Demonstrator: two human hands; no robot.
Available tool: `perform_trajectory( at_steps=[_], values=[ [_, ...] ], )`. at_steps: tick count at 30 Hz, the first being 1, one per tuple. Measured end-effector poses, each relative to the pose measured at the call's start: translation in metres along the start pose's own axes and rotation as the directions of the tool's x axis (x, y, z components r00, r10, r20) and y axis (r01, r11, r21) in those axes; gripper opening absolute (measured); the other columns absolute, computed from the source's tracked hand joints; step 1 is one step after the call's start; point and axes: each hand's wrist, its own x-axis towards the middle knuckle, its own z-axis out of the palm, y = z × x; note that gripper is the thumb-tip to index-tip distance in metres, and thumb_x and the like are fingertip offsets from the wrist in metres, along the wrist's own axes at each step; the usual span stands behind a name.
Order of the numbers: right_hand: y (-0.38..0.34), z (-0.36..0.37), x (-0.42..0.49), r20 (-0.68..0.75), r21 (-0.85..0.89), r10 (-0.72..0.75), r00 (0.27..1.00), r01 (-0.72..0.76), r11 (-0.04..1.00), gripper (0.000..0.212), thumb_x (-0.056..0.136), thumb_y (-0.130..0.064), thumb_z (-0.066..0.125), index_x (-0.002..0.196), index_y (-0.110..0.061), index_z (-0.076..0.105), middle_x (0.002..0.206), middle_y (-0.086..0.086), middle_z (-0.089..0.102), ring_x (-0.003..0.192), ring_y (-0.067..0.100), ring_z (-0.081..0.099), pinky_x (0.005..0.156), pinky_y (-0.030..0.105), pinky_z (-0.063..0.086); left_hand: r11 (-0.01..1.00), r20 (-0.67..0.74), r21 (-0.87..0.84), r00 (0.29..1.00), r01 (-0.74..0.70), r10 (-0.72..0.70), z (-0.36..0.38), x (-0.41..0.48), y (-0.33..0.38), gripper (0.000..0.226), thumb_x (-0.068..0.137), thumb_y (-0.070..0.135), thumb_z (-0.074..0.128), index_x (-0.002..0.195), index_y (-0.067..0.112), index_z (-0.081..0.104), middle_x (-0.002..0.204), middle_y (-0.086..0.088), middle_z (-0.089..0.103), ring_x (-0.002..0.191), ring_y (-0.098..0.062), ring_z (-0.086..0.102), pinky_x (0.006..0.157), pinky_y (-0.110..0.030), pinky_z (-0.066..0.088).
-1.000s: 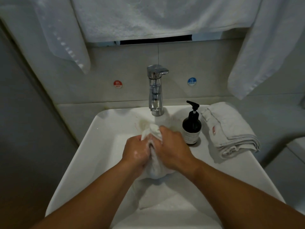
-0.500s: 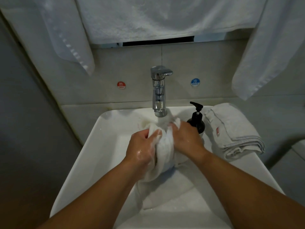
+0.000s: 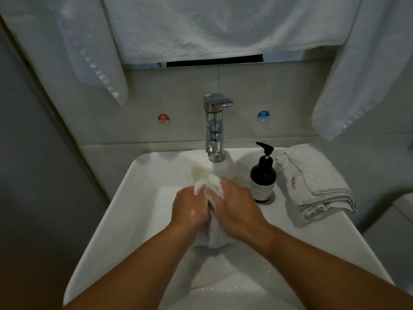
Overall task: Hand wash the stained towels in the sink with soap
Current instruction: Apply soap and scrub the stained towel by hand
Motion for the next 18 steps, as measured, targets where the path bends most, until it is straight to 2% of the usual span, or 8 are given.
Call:
perform_trajectory(
  at_steps=[2,4,6,9,12,13,16,18],
  values=[
    [-0.002,-0.001,0.006,-0.055,0.002,-0.013,0.998,0.013,1.0,0.034,0.101,-0.053,0.046,0.111,-0.023,0.06,0.103,0.006,0.07,0.094,0.029,0.067,0.082,0.038,0.054,0.999,0.039,-0.047,0.999,0.017,-0.015,-0.003,-0.002,0.0,0.031,0.1,0.04,0.057,0.086,0.019,0.076,0.084,-0.002,0.076,0.084,-0.024,0.073,0.084,-0.044,0.06],
    [0.008,-0.012,0.028,-0.125,0.076,0.143,0.982,-0.134,0.988,0.041,0.102,-0.053,0.043,0.114,-0.019,0.062,0.105,0.01,0.07,0.1,0.031,0.067,0.084,0.037,0.051,0.99,0.063,-0.126,0.995,-0.066,0.075,-0.007,-0.003,0.006,0.031,0.101,0.038,0.059,0.084,0.018,0.075,0.078,-0.003,0.076,0.078,-0.021,0.073,0.076,-0.041,0.06],
    [0.016,-0.019,0.033,-0.113,0.087,0.221,0.969,-0.212,0.973,0.044,0.103,-0.053,0.039,0.117,-0.019,0.063,0.107,0.007,0.069,0.103,0.03,0.065,0.084,0.035,0.048,0.979,0.059,-0.168,0.99,-0.113,0.124,-0.008,-0.007,0.013,0.029,0.101,0.035,0.059,0.085,0.017,0.075,0.078,-0.002,0.075,0.078,-0.022,0.073,0.071,-0.036,0.058],
    [0.01,-0.008,0.012,-0.039,0.021,0.083,0.996,-0.082,0.996,0.037,0.101,-0.053,0.045,0.117,-0.023,0.059,0.109,0.006,0.069,0.101,0.029,0.066,0.086,0.038,0.052,0.997,-0.033,-0.07,0.999,-0.015,0.012,-0.005,-0.002,0.008,0.031,0.102,0.037,0.057,0.09,0.016,0.076,0.086,-0.004,0.075,0.082,-0.024,0.071,0.08,-0.036,0.059],
    [0.003,0.0,0.004,0.044,0.005,-0.043,0.998,0.043,0.999,0.027,0.1,-0.05,0.049,0.107,-0.025,0.055,0.099,0.006,0.07,0.09,0.028,0.067,0.078,0.038,0.054,0.976,0.059,-0.164,0.989,0.142,-0.134,-0.004,-0.005,0.004,0.028,0.098,0.036,0.061,0.089,0.015,0.077,0.086,-0.006,0.077,0.084,-0.028,0.073,0.09,-0.048,0.059],
    [0.005,-0.003,0.013,0.002,0.009,0.001,1.0,-0.001,1.0,0.031,0.1,-0.051,0.048,0.109,-0.023,0.056,0.101,0.007,0.07,0.093,0.029,0.067,0.08,0.039,0.054,0.97,0.081,-0.195,0.988,0.143,-0.13,-0.005,-0.006,0.006,0.027,0.098,0.036,0.062,0.088,0.015,0.077,0.083,-0.005,0.077,0.083,-0.028,0.073,0.089,-0.048,0.059],
    [0.015,-0.021,0.035,-0.128,0.113,0.213,0.969,-0.199,0.974,0.049,0.102,-0.055,0.041,0.124,-0.016,0.059,0.111,0.008,0.068,0.105,0.03,0.064,0.09,0.04,0.05,0.963,0.109,-0.269,0.994,0.019,0.011,-0.006,-0.008,0.015,0.029,0.102,0.032,0.059,0.088,0.013,0.076,0.082,-0.005,0.077,0.083,-0.027,0.075,0.083,-0.043,0.061],
    [0.01,-0.021,0.023,-0.113,0.1,0.196,0.974,-0.185,0.978,0.041,0.103,-0.053,0.041,0.121,-0.019,0.057,0.104,-0.001,0.063,0.097,0.023,0.06,0.082,0.033,0.045,0.968,0.061,-0.251,0.998,0.016,0.0,-0.004,-0.006,0.014,0.03,0.102,0.034,0.058,0.089,0.013,0.076,0.082,-0.003,0.077,0.081,-0.025,0.075,0.081,-0.04,0.062]
  ],
)
